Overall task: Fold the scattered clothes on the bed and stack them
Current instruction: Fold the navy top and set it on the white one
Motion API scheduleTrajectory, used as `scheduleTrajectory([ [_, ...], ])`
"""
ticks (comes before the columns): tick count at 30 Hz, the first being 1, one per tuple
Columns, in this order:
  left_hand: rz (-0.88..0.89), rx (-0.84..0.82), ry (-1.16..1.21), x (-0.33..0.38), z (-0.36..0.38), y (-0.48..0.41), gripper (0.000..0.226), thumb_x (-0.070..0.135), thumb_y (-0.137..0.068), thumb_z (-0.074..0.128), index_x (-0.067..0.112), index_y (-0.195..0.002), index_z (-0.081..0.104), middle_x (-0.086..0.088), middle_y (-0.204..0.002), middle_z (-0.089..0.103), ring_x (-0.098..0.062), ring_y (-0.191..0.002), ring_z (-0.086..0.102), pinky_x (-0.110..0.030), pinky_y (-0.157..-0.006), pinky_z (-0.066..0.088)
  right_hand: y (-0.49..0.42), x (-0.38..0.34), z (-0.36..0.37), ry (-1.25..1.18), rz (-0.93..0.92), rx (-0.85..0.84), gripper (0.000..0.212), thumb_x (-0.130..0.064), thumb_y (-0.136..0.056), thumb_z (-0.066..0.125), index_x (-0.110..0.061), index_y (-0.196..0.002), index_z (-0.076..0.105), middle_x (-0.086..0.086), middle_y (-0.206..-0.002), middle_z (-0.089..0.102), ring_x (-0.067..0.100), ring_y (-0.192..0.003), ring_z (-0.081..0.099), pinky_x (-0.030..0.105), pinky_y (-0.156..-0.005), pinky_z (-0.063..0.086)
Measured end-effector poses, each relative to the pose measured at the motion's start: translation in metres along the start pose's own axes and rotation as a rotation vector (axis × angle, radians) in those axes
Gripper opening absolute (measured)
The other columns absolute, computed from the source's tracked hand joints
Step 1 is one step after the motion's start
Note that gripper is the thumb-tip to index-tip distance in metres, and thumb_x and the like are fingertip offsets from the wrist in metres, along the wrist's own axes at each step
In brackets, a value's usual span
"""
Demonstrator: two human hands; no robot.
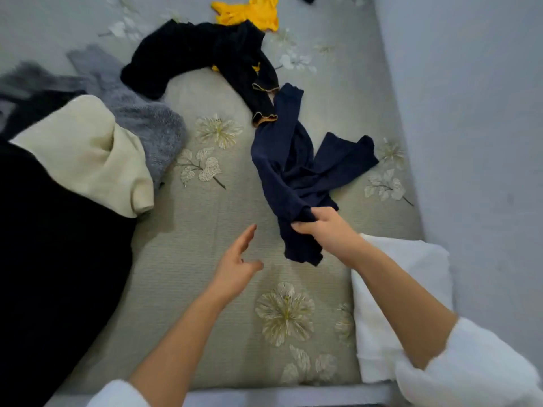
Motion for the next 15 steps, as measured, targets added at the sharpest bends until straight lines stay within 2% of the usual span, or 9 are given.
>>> scheduleTrajectory([
  [2, 0.099, -0.003, -0.026, 0.036, -0.007, 0.027, 0.075, -0.001, -0.088, 0.055, 0.035, -0.148, 0.027, 0.015, -0.147, 0.033, 0.004, -0.133, 0.027, -0.019, -0.106, 0.026, 0.034, -0.033, -0.010, -0.106, -0.009, 0.017, 0.012, -0.002, -0.089, 0.058, 0.004, -0.094, 0.067, 0.009, -0.089, 0.068, 0.021, -0.085, 0.064, 0.035, -0.082, 0.049],
  [4, 0.239, -0.021, -0.099, 0.075, -0.013, 0.054, 0.076, -0.002, -0.089, 0.053, 0.032, -0.149, 0.024, 0.021, -0.145, 0.028, 0.021, -0.124, 0.024, -0.003, -0.101, 0.021, 0.065, -0.062, -0.018, -0.170, -0.008, 0.014, 0.014, 0.001, -0.087, 0.058, -0.003, -0.093, 0.070, 0.010, -0.091, 0.072, 0.025, -0.089, 0.068, 0.036, -0.087, 0.052],
  [5, 0.315, -0.014, -0.147, 0.093, -0.016, 0.066, 0.076, -0.002, -0.088, 0.054, 0.031, -0.149, 0.023, 0.021, -0.147, 0.026, 0.024, -0.125, 0.022, -0.002, -0.103, 0.020, 0.079, -0.073, -0.020, -0.172, -0.006, -0.005, 0.014, 0.002, -0.086, 0.058, -0.002, -0.092, 0.070, 0.013, -0.091, 0.072, 0.029, -0.090, 0.068, 0.038, -0.086, 0.053],
  [6, 0.381, 0.007, -0.204, 0.109, -0.019, 0.075, 0.076, -0.001, -0.089, 0.055, 0.030, -0.150, 0.021, 0.019, -0.149, 0.026, 0.020, -0.130, 0.020, -0.008, -0.109, 0.020, 0.090, -0.081, -0.021, -0.157, 0.004, -0.027, 0.013, 0.001, -0.084, 0.058, 0.000, -0.092, 0.069, 0.015, -0.090, 0.071, 0.032, -0.090, 0.068, 0.039, -0.084, 0.053],
  [8, 0.505, 0.060, -0.330, 0.146, -0.025, 0.094, 0.074, 0.007, -0.091, 0.057, 0.031, -0.150, 0.020, 0.011, -0.153, 0.026, -0.001, -0.140, 0.020, -0.024, -0.115, 0.019, 0.112, -0.099, -0.024, -0.101, 0.016, -0.063, 0.018, -0.005, -0.079, 0.063, 0.000, -0.095, 0.066, 0.017, -0.093, 0.070, 0.034, -0.090, 0.067, 0.039, -0.081, 0.053],
  [10, 0.563, 0.052, -0.380, 0.175, -0.024, 0.104, 0.072, 0.014, -0.090, 0.059, 0.033, -0.149, 0.022, 0.009, -0.151, 0.028, -0.010, -0.140, 0.024, -0.034, -0.116, 0.021, 0.126, -0.114, -0.024, -0.050, 0.016, -0.145, 0.026, -0.009, -0.075, 0.066, -0.001, -0.099, 0.068, 0.018, -0.099, 0.071, 0.034, -0.093, 0.068, 0.038, -0.081, 0.054],
  [13, 0.551, -0.169, -0.309, 0.211, -0.009, 0.129, 0.056, 0.016, -0.087, 0.064, 0.026, -0.138, 0.044, 0.006, -0.134, 0.054, -0.009, -0.123, 0.051, -0.039, -0.107, 0.041, 0.161, -0.152, -0.036, 0.051, -0.107, -0.254, 0.011, -0.002, -0.080, 0.065, -0.007, -0.088, 0.071, 0.011, -0.088, 0.073, 0.028, -0.082, 0.071, 0.032, -0.070, 0.056],
  [15, 0.445, -0.359, -0.280, 0.216, 0.006, 0.141, 0.045, 0.021, -0.089, 0.065, 0.027, -0.132, 0.052, 0.008, -0.120, 0.065, -0.006, -0.111, 0.060, -0.034, -0.098, 0.048, 0.182, -0.170, -0.050, 0.071, -0.192, -0.277, 0.015, 0.005, -0.079, 0.065, -0.007, -0.088, 0.069, 0.008, -0.083, 0.073, 0.023, -0.076, 0.071, 0.028, -0.063, 0.055],
])
Point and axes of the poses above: each hand's wrist, its own y-axis away from the middle knuckle, its own z-axis out of the palm, x = y × z, the point moved 8 cm from there along -y, towards the middle knuckle
